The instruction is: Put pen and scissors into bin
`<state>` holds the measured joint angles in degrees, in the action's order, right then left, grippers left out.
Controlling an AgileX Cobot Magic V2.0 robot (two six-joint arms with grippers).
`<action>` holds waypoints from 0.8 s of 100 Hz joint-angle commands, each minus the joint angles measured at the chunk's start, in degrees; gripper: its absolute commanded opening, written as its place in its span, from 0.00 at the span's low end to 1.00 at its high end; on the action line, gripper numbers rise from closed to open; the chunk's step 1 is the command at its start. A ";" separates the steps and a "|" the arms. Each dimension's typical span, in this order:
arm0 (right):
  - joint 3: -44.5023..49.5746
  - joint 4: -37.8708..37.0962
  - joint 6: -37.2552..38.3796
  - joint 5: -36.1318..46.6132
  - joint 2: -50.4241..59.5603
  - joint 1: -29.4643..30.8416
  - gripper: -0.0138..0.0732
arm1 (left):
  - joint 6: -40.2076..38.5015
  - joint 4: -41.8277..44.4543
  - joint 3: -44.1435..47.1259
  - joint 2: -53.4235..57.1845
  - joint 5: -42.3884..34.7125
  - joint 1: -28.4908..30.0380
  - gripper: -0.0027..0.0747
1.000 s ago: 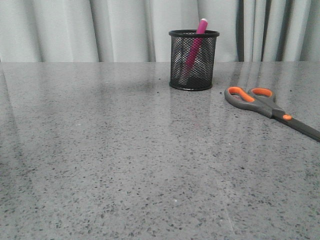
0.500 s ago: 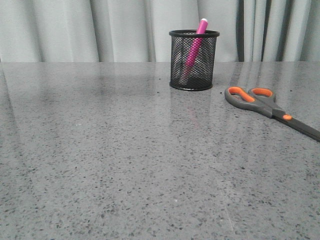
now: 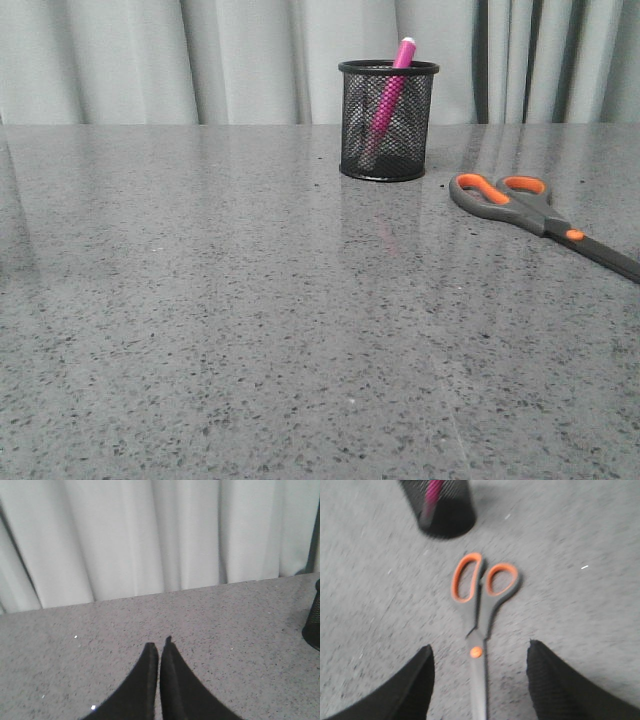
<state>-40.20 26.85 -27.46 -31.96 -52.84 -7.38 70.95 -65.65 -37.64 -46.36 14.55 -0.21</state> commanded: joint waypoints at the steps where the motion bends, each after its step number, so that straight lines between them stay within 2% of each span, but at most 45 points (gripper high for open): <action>1: -3.23 -0.47 -1.54 0.11 -3.25 -1.68 0.59 | -0.72 -4.35 0.99 2.30 -1.76 2.00 0.01; 22: -11.99 -1.48 -0.47 -9.51 -15.20 -2.13 0.59 | -0.72 -6.14 2.47 2.83 -0.70 2.11 0.01; 39: -20.81 -7.66 6.24 -16.89 -23.60 -2.13 0.59 | -0.72 -6.14 2.47 2.70 -0.72 0.17 0.01; 46: -23.78 -7.94 6.78 -18.90 -26.37 -2.13 0.59 | -0.72 -6.14 2.47 2.62 -0.72 -1.26 0.01; 58: -26.85 -8.73 7.04 -20.28 -29.75 -3.25 0.59 | -0.72 -6.14 2.47 1.99 -1.24 -3.96 0.01; 80: -27.34 -12.90 8.42 -19.94 -32.92 -6.02 0.59 | -0.72 -6.14 2.47 1.88 -1.59 -4.25 0.01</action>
<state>-65.64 15.48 -19.67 -53.04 -86.82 -12.65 70.92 -70.19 -33.58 -44.42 14.37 -3.99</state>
